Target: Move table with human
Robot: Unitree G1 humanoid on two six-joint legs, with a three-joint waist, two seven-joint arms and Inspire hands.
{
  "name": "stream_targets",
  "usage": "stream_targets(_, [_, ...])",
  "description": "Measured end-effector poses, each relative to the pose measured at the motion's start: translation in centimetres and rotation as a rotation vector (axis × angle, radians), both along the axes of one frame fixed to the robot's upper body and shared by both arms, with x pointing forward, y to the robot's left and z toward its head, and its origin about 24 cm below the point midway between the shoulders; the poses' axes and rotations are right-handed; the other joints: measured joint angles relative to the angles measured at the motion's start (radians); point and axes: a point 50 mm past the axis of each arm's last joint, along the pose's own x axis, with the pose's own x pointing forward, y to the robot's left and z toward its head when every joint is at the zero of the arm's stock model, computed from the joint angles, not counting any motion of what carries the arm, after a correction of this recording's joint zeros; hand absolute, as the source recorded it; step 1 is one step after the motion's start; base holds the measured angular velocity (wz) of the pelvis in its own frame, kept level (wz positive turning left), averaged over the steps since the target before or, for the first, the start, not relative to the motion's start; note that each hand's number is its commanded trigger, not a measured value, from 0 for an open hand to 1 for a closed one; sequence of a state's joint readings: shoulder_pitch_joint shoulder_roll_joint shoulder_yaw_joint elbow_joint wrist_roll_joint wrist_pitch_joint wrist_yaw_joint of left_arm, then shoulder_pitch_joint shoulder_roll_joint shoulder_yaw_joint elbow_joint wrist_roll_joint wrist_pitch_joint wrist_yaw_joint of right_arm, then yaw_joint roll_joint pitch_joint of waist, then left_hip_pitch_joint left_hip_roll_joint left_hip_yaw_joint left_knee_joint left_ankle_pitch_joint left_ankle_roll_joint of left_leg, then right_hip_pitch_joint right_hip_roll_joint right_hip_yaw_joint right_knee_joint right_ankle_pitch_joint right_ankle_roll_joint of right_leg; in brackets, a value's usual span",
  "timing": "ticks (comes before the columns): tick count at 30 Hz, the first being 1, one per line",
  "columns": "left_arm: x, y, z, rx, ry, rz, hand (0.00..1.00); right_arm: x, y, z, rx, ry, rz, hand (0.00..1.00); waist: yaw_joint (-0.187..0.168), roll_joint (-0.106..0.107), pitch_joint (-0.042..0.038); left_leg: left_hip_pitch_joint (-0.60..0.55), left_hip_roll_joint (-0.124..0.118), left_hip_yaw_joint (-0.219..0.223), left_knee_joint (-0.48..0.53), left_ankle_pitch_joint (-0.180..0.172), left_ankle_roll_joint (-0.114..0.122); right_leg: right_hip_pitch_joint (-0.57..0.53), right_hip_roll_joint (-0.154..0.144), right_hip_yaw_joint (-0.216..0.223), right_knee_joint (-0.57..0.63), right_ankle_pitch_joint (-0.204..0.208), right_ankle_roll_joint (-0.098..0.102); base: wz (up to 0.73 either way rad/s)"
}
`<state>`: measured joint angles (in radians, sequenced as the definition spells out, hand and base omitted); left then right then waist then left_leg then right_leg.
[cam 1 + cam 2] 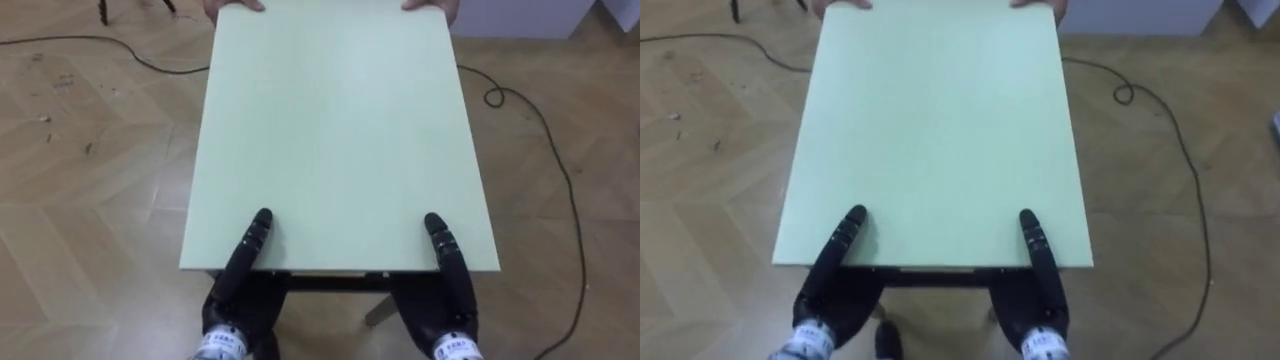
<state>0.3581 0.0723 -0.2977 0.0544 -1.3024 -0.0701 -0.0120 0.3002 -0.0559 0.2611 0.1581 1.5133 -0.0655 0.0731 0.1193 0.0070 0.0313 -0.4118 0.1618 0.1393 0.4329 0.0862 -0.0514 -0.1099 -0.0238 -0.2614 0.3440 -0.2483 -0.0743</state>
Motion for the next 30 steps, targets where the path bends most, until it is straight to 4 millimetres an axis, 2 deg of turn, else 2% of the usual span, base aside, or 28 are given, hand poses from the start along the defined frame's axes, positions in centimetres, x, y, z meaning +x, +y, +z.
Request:
stream_targets(1, [-0.4, -0.1, -0.2, -0.013, 0.014, 0.008, 1.0, -0.1, -0.2, -0.1, -0.012, 0.007, 0.013, 1.0, 0.007, 0.005, 0.0001, -0.001, 0.0, -0.011, 0.19, -0.114, 0.007, -0.001, -0.011, -0.007, 0.002, 0.015, 0.001, -0.49])
stream_targets(2, [-0.5, -0.2, -0.3, -0.017, 0.019, 0.009, 1.0, -0.1, -0.2, -0.1, -0.014, 0.01, 0.016, 1.0, 0.005, 0.009, -0.0004, 0.002, 0.0, -0.022, 0.272, -0.155, 0.006, -0.001, -0.012, -0.02, 0.002, 0.02, -0.002, -0.14])
stream_targets(3, [-0.7, -0.3, -0.3, -0.023, 0.023, 0.012, 1.0, -0.2, -0.2, -0.1, -0.016, 0.011, 0.019, 1.0, 0.0, 0.016, 0.0009, 0.023, 0.003, -0.053, 0.405, -0.21, -0.005, -0.007, -0.009, -0.046, 0.008, 0.026, -0.008, 0.1])
stream_targets(4, [-0.7, -0.3, -0.3, -0.026, 0.021, 0.015, 1.0, -0.1, -0.3, 0.0, -0.021, 0.006, 0.019, 1.0, -0.012, 0.022, 0.0041, 0.063, 0.007, -0.082, 0.484, -0.243, -0.019, -0.018, -0.002, -0.059, 0.021, 0.03, -0.014, 0.2])
stream_targets(5, [-0.7, -0.4, -0.3, -0.031, 0.02, 0.018, 1.0, -0.1, -0.3, 0.1, -0.026, 0.001, 0.02, 1.0, -0.024, 0.029, 0.0073, 0.088, 0.009, -0.099, 0.509, -0.257, -0.024, -0.023, 0.003, -0.068, 0.023, 0.033, -0.016, 0.32])
stream_targets(6, [-0.6, -0.4, -0.3, -0.036, 0.019, 0.02, 1.0, 0.0, -0.5, 0.2, -0.039, -0.008, 0.025, 1.0, -0.041, 0.041, 0.0073, 0.151, 0.017, -0.121, 0.516, -0.285, -0.026, -0.047, 0.009, -0.082, 0.039, 0.043, -0.019, 0.23])
stream_targets(8, [-0.6, -0.5, -0.2, -0.039, 0.016, 0.021, 1.0, 0.2, -0.5, 0.4, -0.044, -0.016, 0.029, 1.0, -0.054, 0.051, 0.0077, 0.276, 0.03, -0.126, 0.445, -0.33, -0.034, -0.085, 0.012, -0.087, 0.063, 0.057, -0.02, 0.09])
stream_targets(9, [-0.3, -0.5, -0.1, -0.045, 0.009, 0.018, 1.0, 0.3, -0.6, 0.6, -0.049, -0.026, 0.027, 1.0, -0.061, 0.059, 0.0086, 0.343, 0.035, -0.135, 0.352, -0.388, -0.053, -0.117, 0.01, -0.094, 0.081, 0.067, -0.016, 0.05])
stream_targets(10, [0.1, -0.6, 0.1, -0.046, -0.003, 0.013, 1.0, 0.6, -0.6, 0.9, -0.054, -0.043, 0.024, 1.0, -0.072, 0.068, 0.01, 0.382, 0.032, -0.148, 0.249, -0.459, -0.06, -0.161, 0.005, -0.098, 0.104, 0.082, -0.012, 0.04])
stream_targets(11, [0.2, -0.6, 0.2, -0.049, -0.008, 0.014, 1.0, 0.9, -0.6, 1.0, -0.056, -0.051, 0.025, 1.0, -0.078, 0.073, 0.0104, 0.388, 0.028, -0.146, 0.2, -0.486, -0.061, -0.181, 0.001, -0.098, 0.114, 0.09, -0.008, 0.05])
stream_targets(12, [0.5, -0.6, 0.3, -0.05, -0.017, 0.014, 1.0, 1.2, -0.7, 1.2, -0.06, -0.061, 0.027, 1.0, -0.097, 0.074, 0.0097, 0.392, 0.01, -0.146, 0.116, -0.512, -0.052, -0.213, -0.019, -0.097, 0.125, 0.111, 0.001, 0.25])
stream_targets(13, [0.8, -0.8, 0.5, -0.053, -0.022, 0.008, 1.0, 1.4, -0.9, 1.3, -0.064, -0.068, 0.019, 1.0, -0.117, 0.075, 0.0103, 0.396, -0.016, -0.147, 0.044, -0.513, -0.048, -0.235, -0.043, -0.088, 0.115, 0.142, 0.012, 0.35])
stream_targets(14, [1.0, -1.0, 0.6, -0.056, -0.026, 0.004, 1.0, 1.4, -1.0, 1.4, -0.066, -0.073, 0.015, 1.0, -0.125, 0.078, 0.0097, 0.395, -0.025, -0.141, 0.02, -0.513, -0.047, -0.246, -0.052, -0.081, 0.108, 0.158, 0.02, 0.37])
stream_targets(15, [1.2, -1.1, 0.7, -0.059, -0.032, -0.002, 1.0, 1.6, -1.2, 1.6, -0.069, -0.08, 0.01, 1.0, -0.131, 0.079, 0.0093, 0.394, -0.044, -0.118, -0.022, -0.512, -0.032, -0.259, -0.067, -0.064, 0.084, 0.186, 0.037, 0.12])
stream_targets(16, [1.3, -1.1, 0.6, -0.056, -0.028, -0.003, 1.0, 1.6, -1.1, 1.5, -0.071, -0.077, 0.011, 1.0, -0.131, 0.08, 0.0094, 0.393, -0.064, -0.109, -0.042, -0.5, 0.007, -0.26, -0.078, -0.055, 0.056, 0.218, 0.045, 0.0])
stream_targets(17, [1.2, -1.1, 0.5, -0.054, -0.024, -0.001, 1.0, 1.5, -1.1, 1.4, -0.07, -0.074, 0.013, 1.0, -0.134, 0.079, 0.009, 0.393, -0.075, -0.109, -0.05, -0.491, 0.022, -0.258, -0.079, -0.049, 0.042, 0.235, 0.048, -0.06])
stream_targets(19, [1.1, -1.1, 0.2, -0.055, -0.012, 0.004, 1.0, 1.5, -1.2, 1.4, -0.075, -0.071, 0.021, 1.0, -0.141, 0.075, 0.0089, 0.387, -0.116, -0.093, -0.069, -0.468, 0.062, -0.256, -0.099, -0.033, -0.015, 0.302, 0.06, -0.1])
stream_targets(20, [1.1, -1.1, 0.1, -0.056, -0.007, 0.006, 1.0, 1.5, -1.2, 1.3, -0.078, -0.066, 0.023, 1.0, -0.137, 0.075, 0.0087, 0.386, -0.124, -0.086, -0.07, -0.463, 0.069, -0.255, -0.1, -0.023, -0.03, 0.322, 0.062, -0.29])
stream_targets(21, [1.0, -1.1, -0.3, -0.056, 0.006, 0.01, 1.0, 1.4, -1.2, 1.0, -0.081, -0.053, 0.028, 1.0, -0.132, 0.072, 0.009, 0.384, -0.141, -0.068, -0.072, -0.455, 0.079, -0.25, -0.108, -0.009, -0.053, 0.362, 0.065, -0.28])
stream_targets(22, [0.9, -1.1, -0.5, -0.058, 0.016, 0.01, 1.0, 1.4, -1.2, 0.8, -0.084, -0.044, 0.032, 1.0, -0.135, 0.068, 0.0086, 0.377, -0.16, -0.057, -0.068, -0.447, 0.093, -0.248, -0.116, 0.012, -0.075, 0.4, 0.075, -0.23])
stream_targets(23, [0.9, -1.1, -0.5, -0.058, 0.018, 0.011, 1.0, 1.3, -1.2, 0.8, -0.09, -0.045, 0.035, 1.0, -0.14, 0.063, 0.0093, 0.37, -0.169, -0.049, -0.065, -0.441, 0.101, -0.248, -0.12, 0.025, -0.09, 0.421, 0.087, -0.11])
stream_targets(24, [0.9, -1.1, -0.6, -0.063, 0.019, 0.017, 1.0, 1.4, -1.2, 0.8, -0.097, -0.047, 0.038, 1.0, -0.143, 0.055, 0.0095, 0.351, -0.179, -0.032, -0.056, -0.429, 0.116, -0.251, -0.131, 0.046, -0.125, 0.474, 0.105, -0.11])
stream_targets(25, [0.9, -1.1, -0.6, -0.063, 0.022, 0.019, 1.0, 1.4, -1.2, 0.8, -0.096, -0.044, 0.04, 1.0, -0.142, 0.048, 0.0094, 0.332, -0.181, -0.002, -0.044, -0.421, 0.129, -0.257, -0.138, 0.067, -0.135, 0.509, 0.121, -0.03])
stream_targets(26, [0.8, -1.1, -0.8, -0.062, 0.029, 0.018, 1.0, 1.3, -1.2, 0.7, -0.096, -0.035, 0.04, 1.0, -0.144, 0.049, 0.0095, 0.328, -0.17, 0.026, -0.039, -0.42, 0.131, -0.258, -0.144, 0.066, -0.101, 0.487, 0.128, 0.34])
stream_targets(27, [0.8, -1.2, -0.9, -0.061, 0.039, 0.007, 1.0, 0.8, -1.3, 0.4, -0.089, -0.017, 0.026, 1.0, -0.165, 0.046, 0.0096, 0.327, -0.153, 0.065, -0.041, -0.408, 0.131, -0.258, -0.163, 0.065, 0.043, 0.361, 0.136, 0.68])
stream_targets(28, [0.7, -1.3, -0.9, -0.052, 0.042, -0.005, 1.0, 0.5, -1.4, 0.2, -0.078, -0.005, 0.014, 1.0, -0.177, 0.03, 0.0066, 0.329, -0.15, 0.095, -0.064, -0.383, 0.132, -0.258, -0.184, 0.071, 0.201, 0.244, 0.134, 0.68])
stream_targets(29, [0.7, -1.3, -0.9, -0.048, 0.041, -0.012, 1.0, 0.4, -1.4, 0.2, -0.072, -0.002, 0.01, 1.0, -0.178, 0.022, 0.0049, 0.328, -0.15, 0.11, -0.074, -0.372, 0.132, -0.254, -0.191, 0.077, 0.265, 0.202, 0.136, 0.39])
stream_targets(30, [0.7, -1.3, -0.9, -0.048, 0.04, -0.014, 1.0, 0.4, -1.5, 0.2, -0.071, -0.001, 0.01, 1.0, -0.178, 0.015, 0.0019, 0.319, -0.15, 0.129, -0.078, -0.358, 0.135, -0.229, -0.195, 0.098, 0.346, 0.132, 0.143, 0.05])
